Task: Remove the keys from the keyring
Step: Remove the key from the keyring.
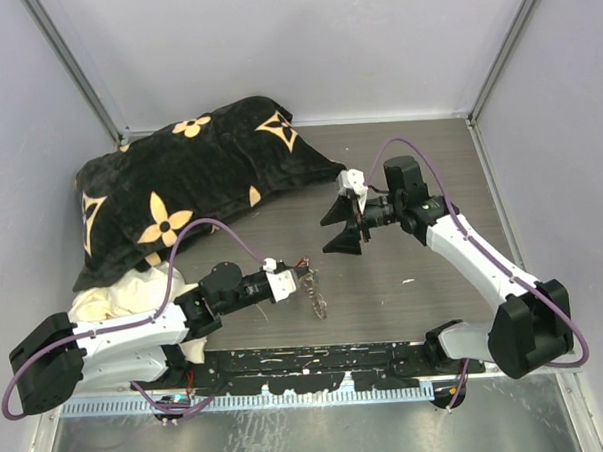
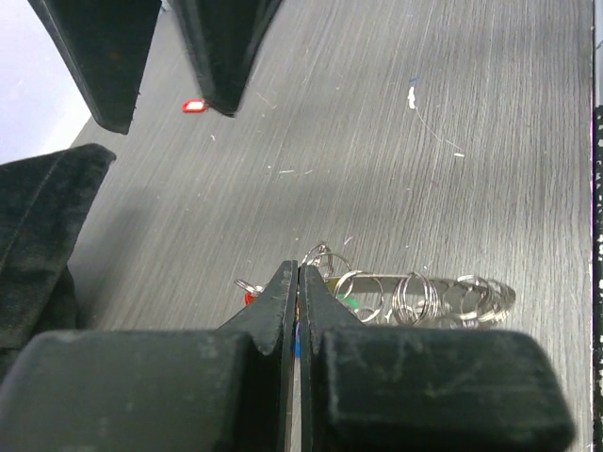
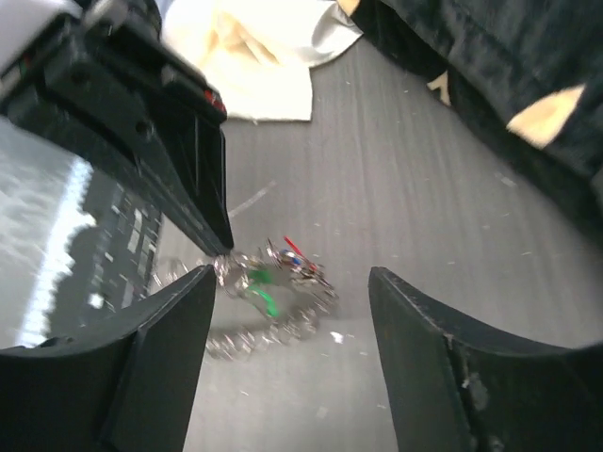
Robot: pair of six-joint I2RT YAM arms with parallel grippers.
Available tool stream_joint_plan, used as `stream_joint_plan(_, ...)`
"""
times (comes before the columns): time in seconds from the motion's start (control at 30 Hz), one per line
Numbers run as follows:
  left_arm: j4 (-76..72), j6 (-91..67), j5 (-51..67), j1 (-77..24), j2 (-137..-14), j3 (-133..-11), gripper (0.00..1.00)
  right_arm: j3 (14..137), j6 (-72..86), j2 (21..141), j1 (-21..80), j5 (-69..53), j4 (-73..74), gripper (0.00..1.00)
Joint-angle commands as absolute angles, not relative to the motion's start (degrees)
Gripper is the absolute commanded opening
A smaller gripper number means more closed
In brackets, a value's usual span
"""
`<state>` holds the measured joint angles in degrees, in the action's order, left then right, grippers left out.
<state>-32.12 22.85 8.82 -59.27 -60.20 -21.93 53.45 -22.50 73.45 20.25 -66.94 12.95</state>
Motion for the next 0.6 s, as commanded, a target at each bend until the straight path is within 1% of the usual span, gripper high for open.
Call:
stream_joint_plan(0.0,-36.31,25.28,10.22,-59.23,-57.68,-25.07,0.0,58.1,-59.87,72.01,21.65,-64.63,36.82,0.75)
stream_joint_plan(0.1,-37.64,24.46,10.55,-59.11,-57.66,-25.31,0.0,57.82,-68.05,72.42,24.74,-63.05,40.08,0.76)
stream_joint_plan(0.17,-38.49,23.62,10.66,-59.07,-57.59,-25.24,0.0,56.84,-70.89,72.36,27.15,-61.36,40.36,0.77)
stream_joint_plan(0.3,-38.82,22.1,11.03,-59.11,-57.39,-25.61,0.0,54.52,-66.74,71.65,30.66,-58.66,35.71,0.71)
stream_joint_plan(0.53,-39.76,20.25,10.47,-59.07,-57.08,-25.22,0.0,52.04,-62.08,71.33,32.6,-54.58,30.95,0.63)
stream_joint_plan(0.57,-39.82,20.05,10.44,-59.11,-57.12,-25.22,0.0,51.71,-61.94,71.25,32.87,-54.27,30.55,0.6)
